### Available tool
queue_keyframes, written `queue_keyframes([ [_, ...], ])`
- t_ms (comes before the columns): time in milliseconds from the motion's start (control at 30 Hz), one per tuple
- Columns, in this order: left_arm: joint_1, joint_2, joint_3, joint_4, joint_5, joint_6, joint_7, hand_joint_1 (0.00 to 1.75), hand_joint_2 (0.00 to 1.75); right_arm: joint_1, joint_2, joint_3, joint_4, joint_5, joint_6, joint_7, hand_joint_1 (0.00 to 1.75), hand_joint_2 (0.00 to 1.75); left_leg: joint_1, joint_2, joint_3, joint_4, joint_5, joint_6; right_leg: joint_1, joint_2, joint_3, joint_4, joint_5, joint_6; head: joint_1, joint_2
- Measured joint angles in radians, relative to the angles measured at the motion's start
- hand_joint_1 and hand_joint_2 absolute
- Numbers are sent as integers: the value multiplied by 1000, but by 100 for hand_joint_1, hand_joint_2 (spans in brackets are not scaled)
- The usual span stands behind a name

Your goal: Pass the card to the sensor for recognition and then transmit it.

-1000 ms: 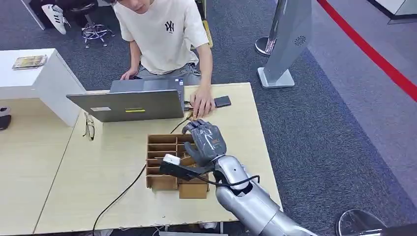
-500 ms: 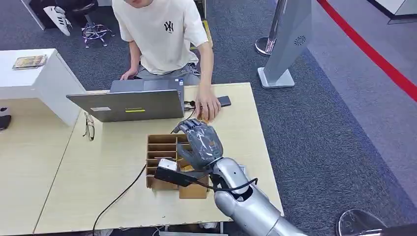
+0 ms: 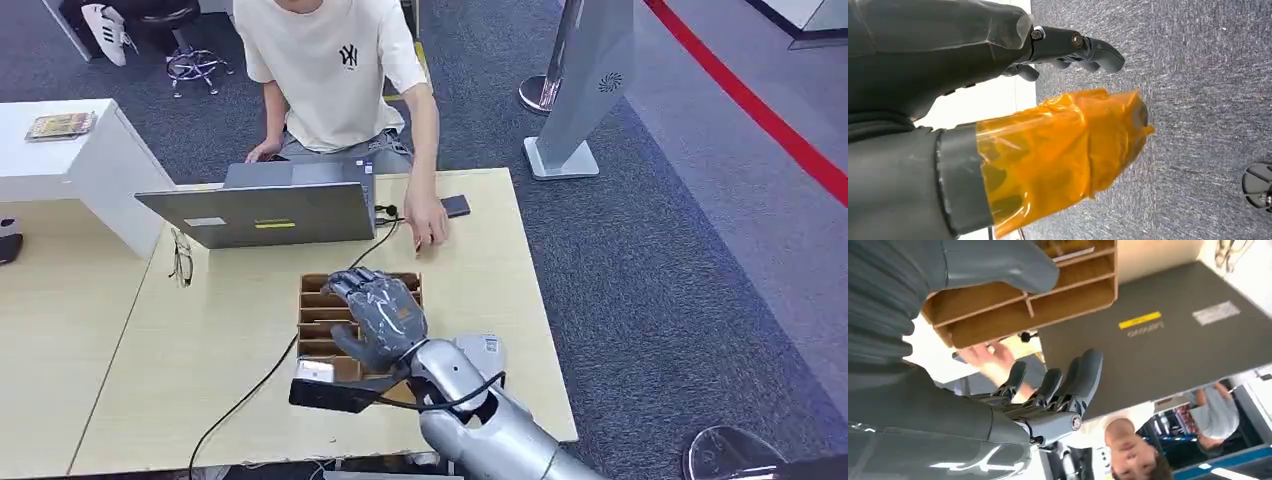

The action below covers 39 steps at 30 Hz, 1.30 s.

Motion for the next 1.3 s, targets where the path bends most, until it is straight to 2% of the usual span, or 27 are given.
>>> queue_keyframes([
  [433,-1,2,0,0,-7,3,-3,0,0,-8,28,48,49,-16,16,-5,66,175,0,0,0,0,0,0,0,0,0,0,0,0,0,0],
  [467,-1,3,0,0,-8,3,-3,0,0,-12,31,50,57,-16,15,-3,73,175,0,0,0,0,0,0,0,0,0,0,0,0,0,0],
  [633,-1,6,0,0,-10,3,-3,0,0,-35,43,61,98,-15,10,8,75,175,0,0,0,0,0,0,0,0,0,0,0,0,0,0],
  [1033,-1,10,0,0,-7,3,-6,0,0,-52,54,63,135,-23,-20,24,72,175,0,0,0,0,0,0,0,0,0,0,0,0,0,0],
  [1300,-1,10,0,0,-6,3,-6,0,0,-52,48,45,116,-26,-27,29,77,175,0,0,0,0,0,0,0,0,0,0,0,0,0,0],
])
